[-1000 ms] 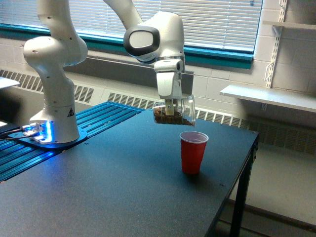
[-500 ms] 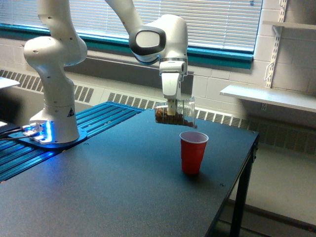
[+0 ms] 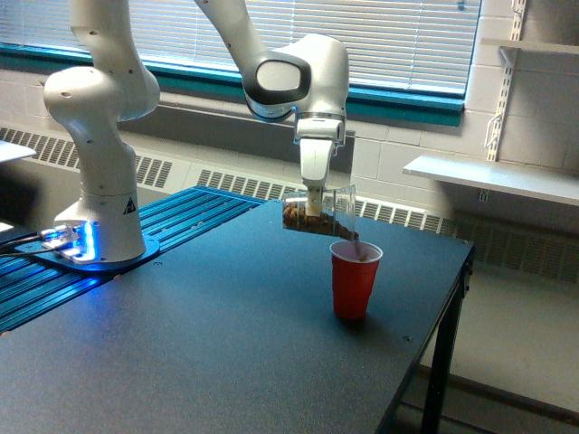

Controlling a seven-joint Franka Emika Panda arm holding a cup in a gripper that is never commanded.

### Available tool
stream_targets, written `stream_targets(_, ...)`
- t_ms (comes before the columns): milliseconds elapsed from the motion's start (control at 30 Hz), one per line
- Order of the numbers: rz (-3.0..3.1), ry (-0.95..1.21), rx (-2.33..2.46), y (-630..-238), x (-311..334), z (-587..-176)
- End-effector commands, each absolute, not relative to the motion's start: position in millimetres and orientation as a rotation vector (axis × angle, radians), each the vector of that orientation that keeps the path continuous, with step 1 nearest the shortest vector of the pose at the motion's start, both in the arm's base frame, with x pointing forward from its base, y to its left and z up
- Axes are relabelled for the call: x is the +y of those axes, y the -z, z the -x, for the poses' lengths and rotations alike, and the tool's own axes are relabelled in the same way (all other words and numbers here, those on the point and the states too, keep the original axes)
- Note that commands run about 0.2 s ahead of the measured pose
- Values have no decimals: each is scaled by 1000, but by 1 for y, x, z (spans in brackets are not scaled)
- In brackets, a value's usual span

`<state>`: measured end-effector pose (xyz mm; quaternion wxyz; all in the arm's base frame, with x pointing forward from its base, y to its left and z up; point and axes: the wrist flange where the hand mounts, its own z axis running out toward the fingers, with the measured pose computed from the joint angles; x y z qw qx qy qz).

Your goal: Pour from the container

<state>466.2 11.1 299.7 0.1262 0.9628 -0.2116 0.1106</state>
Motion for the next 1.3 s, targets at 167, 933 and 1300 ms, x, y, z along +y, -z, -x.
stream_targets(167,-2780,-322,-589,-302,19,-472)
stream_targets(933,-2733,-315,-495,-313,30,-479)
stream_targets(1300,-2704,-300,-457,-318,28,-474)
